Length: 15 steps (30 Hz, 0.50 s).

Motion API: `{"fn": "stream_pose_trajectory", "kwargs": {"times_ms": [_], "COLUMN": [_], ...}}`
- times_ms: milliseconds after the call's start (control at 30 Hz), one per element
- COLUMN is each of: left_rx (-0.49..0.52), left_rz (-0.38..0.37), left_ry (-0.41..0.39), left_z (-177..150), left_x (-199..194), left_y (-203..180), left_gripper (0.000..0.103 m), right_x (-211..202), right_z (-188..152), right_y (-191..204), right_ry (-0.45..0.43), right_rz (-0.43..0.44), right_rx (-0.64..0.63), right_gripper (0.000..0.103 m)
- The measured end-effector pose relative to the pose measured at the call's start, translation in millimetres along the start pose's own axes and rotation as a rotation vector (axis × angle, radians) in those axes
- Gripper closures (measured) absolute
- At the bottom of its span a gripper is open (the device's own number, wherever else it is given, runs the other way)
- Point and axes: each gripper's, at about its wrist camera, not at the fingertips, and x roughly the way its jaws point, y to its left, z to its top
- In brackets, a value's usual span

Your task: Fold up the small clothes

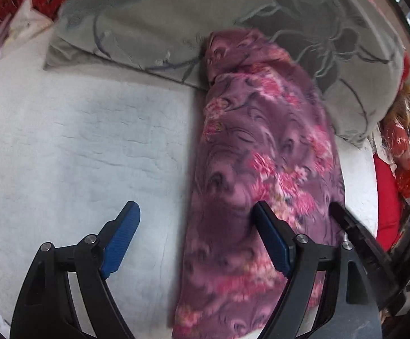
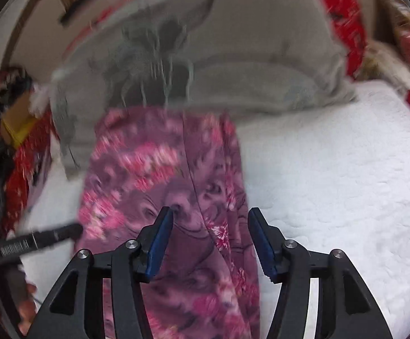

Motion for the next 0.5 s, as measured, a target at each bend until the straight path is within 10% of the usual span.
{"fn": "stream_pose_trajectory", "kwargs": {"times_ms": [33,200,333,433,500], "left_rx": [-0.004,-0.002,-0.007,-0.015,-0.032], "left_rz": [-0.007,-0.053,-0.053,-0.039,-0.048], "left_ry": [0.010,0.026,-0.030,0.005,0.018], "left_z": [2,4,32,52,61], "left_x": [6,6,-6,6,14], "left_y": [2,10,6,0,0], "left_gripper": [0.018,0.014,0.014,0.014,0.014], "right_x": [8,15,2,9,34], "right_z": [-1,-11,16,44,57], "right_y": [2,-13,-12,-16,-16], "right_ry": [0.028,0.016,-0.018,-0.055,0.002], "right_rz": [0.027,0.045,0.103,0.122,0.097], "right_rx": [-0.029,0.021,0.061,0.126,0.145], "right_gripper": [0.094,0.094,0.078,0.044,0.044]}}
